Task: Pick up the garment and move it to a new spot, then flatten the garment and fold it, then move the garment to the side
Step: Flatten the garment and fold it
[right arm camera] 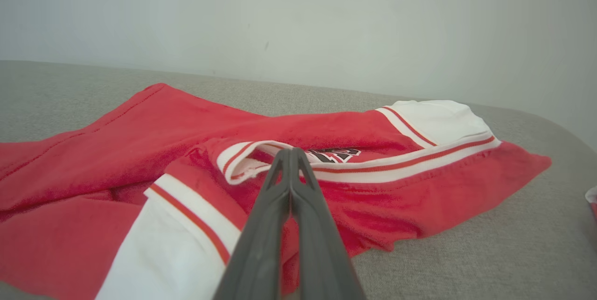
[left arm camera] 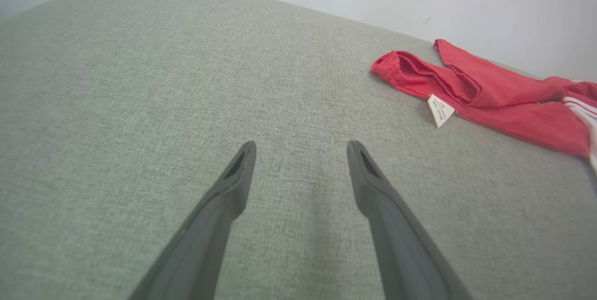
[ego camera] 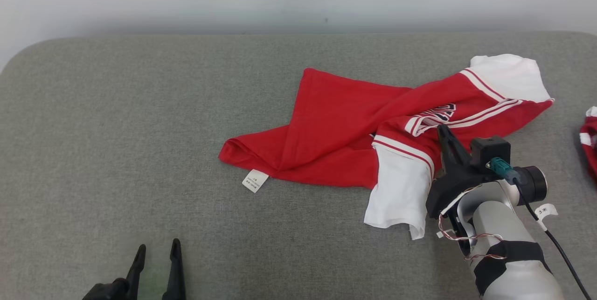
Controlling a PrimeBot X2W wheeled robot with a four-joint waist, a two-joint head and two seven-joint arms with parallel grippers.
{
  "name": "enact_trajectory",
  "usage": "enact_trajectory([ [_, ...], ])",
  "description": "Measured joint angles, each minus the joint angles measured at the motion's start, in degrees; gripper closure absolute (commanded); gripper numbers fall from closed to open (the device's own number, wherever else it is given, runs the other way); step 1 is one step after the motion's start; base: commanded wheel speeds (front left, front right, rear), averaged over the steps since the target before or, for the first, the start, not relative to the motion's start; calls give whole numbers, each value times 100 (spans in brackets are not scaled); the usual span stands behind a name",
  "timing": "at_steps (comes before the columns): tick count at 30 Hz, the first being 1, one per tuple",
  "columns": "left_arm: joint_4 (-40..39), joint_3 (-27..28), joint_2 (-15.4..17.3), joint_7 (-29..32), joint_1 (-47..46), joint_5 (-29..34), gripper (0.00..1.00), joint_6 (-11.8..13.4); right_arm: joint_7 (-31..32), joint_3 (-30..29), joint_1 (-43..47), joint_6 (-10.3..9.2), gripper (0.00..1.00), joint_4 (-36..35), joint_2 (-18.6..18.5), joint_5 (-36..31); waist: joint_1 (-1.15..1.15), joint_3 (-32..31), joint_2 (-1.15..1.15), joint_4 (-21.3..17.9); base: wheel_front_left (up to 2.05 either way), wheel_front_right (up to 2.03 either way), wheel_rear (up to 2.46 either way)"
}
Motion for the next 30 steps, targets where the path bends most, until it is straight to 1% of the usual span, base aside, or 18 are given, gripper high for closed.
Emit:
enact_trajectory([
  [5,23,-60,-2,0,2,-2,0,-1,0,155,51,0,100,-182,30,174,0,-74,0,-114,0,0,0],
  [6,26,-66,-1,0,2,-2,0,-1,0,198,76,0,58,-215,45,216,0,-88,0,-123,0,0,0],
  [7,27,-67,-1,0,2,-3,0,-1,0,249,104,0,9,-229,60,253,0,-97,0,-130,0,0,0],
  [8,27,-70,-1,0,2,-3,0,0,0,303,121,0,0,-225,79,310,0,-101,0,-132,0,0,0],
  [12,23,-77,-1,0,1,-3,0,-1,0,515,113,0,0,-199,87,457,0,-59,0,-114,0,0,0],
  [22,36,-125,0,0,-58,-54,0,-1,0,676,-181,0,0,171,-11,567,0,144,0,61,0,0,0],
  [24,38,-118,0,0,-71,-57,0,-1,10,668,-237,0,21,322,-37,567,0,183,0,103,0,0,0],
  [26,35,-108,0,0,-87,-62,0,-1,9,649,-268,0,35,419,-58,566,0,213,0,139,0,0,0],
  [29,32,-89,0,0,-99,-88,0,-1,9,615,-337,0,62,552,-70,564,0,250,0,169,0,0,0],
  [30,27,-82,0,0,-104,-91,0,-1,8,611,-361,0,93,561,-74,559,0,257,0,172,0,0,0],
])
